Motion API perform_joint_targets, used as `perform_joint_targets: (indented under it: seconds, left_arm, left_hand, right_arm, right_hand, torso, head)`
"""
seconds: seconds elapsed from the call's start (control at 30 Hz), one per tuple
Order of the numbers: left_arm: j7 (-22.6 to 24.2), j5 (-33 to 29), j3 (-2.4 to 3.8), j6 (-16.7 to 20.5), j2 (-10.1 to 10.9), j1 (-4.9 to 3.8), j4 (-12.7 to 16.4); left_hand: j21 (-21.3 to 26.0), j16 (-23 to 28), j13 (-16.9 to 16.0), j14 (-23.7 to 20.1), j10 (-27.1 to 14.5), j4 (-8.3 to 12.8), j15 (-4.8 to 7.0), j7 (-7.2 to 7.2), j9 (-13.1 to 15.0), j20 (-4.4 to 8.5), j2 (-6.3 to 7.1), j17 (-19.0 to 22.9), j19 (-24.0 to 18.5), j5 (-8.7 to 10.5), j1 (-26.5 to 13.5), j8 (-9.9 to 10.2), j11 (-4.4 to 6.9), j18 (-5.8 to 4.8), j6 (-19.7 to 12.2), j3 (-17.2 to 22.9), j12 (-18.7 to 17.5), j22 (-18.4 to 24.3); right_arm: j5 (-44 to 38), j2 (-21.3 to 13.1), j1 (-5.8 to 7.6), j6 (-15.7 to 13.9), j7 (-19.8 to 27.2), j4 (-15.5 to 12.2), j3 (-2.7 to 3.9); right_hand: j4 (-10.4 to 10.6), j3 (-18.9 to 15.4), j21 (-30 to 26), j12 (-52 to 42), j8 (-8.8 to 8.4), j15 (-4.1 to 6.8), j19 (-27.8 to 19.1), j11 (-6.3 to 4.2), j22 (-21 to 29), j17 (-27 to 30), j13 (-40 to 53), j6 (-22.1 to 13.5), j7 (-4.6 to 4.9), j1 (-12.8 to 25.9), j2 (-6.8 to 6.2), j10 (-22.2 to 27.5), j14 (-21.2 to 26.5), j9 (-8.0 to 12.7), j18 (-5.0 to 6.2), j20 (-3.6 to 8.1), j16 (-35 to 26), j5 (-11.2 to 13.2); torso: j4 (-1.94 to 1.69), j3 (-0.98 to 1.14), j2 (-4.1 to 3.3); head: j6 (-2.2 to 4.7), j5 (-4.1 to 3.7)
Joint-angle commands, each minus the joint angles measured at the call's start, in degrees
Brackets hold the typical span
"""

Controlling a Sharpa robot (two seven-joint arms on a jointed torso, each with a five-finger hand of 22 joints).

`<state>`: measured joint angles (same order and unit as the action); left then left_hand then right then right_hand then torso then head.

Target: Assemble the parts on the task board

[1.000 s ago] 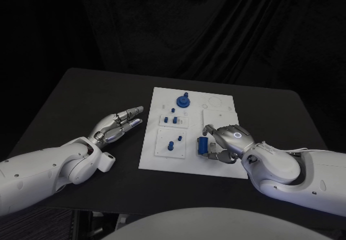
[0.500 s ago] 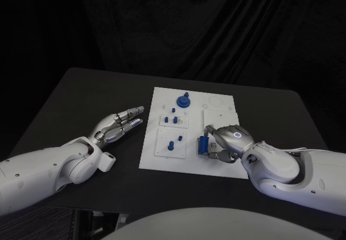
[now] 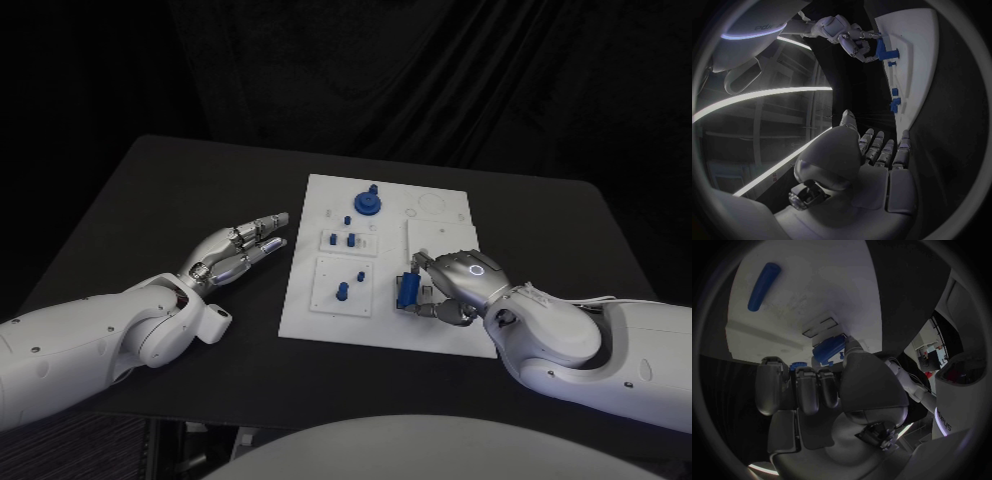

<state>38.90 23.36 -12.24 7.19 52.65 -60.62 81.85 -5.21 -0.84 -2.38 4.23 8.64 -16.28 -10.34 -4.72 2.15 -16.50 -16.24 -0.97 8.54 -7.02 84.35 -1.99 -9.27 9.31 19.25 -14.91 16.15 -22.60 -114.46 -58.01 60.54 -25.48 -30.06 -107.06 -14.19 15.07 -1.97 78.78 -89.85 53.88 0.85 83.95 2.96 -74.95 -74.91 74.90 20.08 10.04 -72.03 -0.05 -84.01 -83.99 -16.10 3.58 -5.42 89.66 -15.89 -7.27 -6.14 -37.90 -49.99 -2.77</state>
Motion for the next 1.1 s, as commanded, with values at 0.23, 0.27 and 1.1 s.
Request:
perform_joint_targets:
  seconds: [0.23,0.27,1.1]
  left_arm:
    - [3.24,-0.17,0.05,-0.64,0.0,0.12,0.08]
    - [3.24,-0.17,0.05,-0.63,0.01,0.13,0.08]
    - [3.19,-0.17,0.05,-0.46,0.08,0.14,0.01]
  left_hand:
    - [-0.37,-0.24,-0.09,0.19,0.1,-0.17,-0.02,0.0,0.07,-0.15,-0.16,-0.06,0.41,0.08,-0.37,-0.28,-0.47,0.7,0.09,0.33,0.27,0.02]
    - [-0.37,-0.24,-0.09,0.19,0.1,-0.17,-0.02,0.0,0.07,-0.15,-0.16,-0.06,0.41,0.08,-0.37,-0.28,-0.47,0.7,0.09,0.33,0.27,0.02]
    - [-0.48,-0.27,-0.06,0.33,0.32,-0.55,-0.17,0.11,0.07,-0.16,-0.34,-0.08,0.47,0.13,-1.8,-0.27,-0.71,0.66,0.1,-0.15,0.4,0.09]
  right_arm:
    - [0.04,-1.05,-0.13,-2.87,0.35,-1.03,0.01]
    - [0.04,-1.17,-0.13,-3.07,0.41,-1.15,0.01]
    - [3.22,-3.1,-0.06,2.12,4.63,-3.24,0.06]
  right_hand:
    - [-0.4,-0.35,0.48,-0.15,-2.89,0.41,0.57,-0.49,-11.57,-14.72,15.1,5.78,-2.67,0.14,1.63,-5.99,-5.89,0.67,-0.92,0.43,0.19,-0.38]
    - [-0.37,-0.42,0.52,-0.15,-3.3,0.42,0.58,-0.49,-11.58,-14.72,15.1,6.1,-2.68,0.2,1.73,-5.99,-5.89,0.79,-0.93,0.43,0.19,-0.38]
    - [-1.94,-0.86,-0.64,-0.15,-9.57,0.35,-0.16,-0.46,-11.2,-13.98,15.1,7.26,-2.39,-0.99,2.08,-5.99,-5.64,2.46,-0.65,0.38,-0.12,-0.41]
  torso:
    - [0.08,0.0,0.02]
    - [0.09,0.0,0.02]
    - [0.05,-0.06,0.01]
  head:
    - [-0.01,0.52]
    - [-0.01,0.56]
    - [-0.01,0.61]
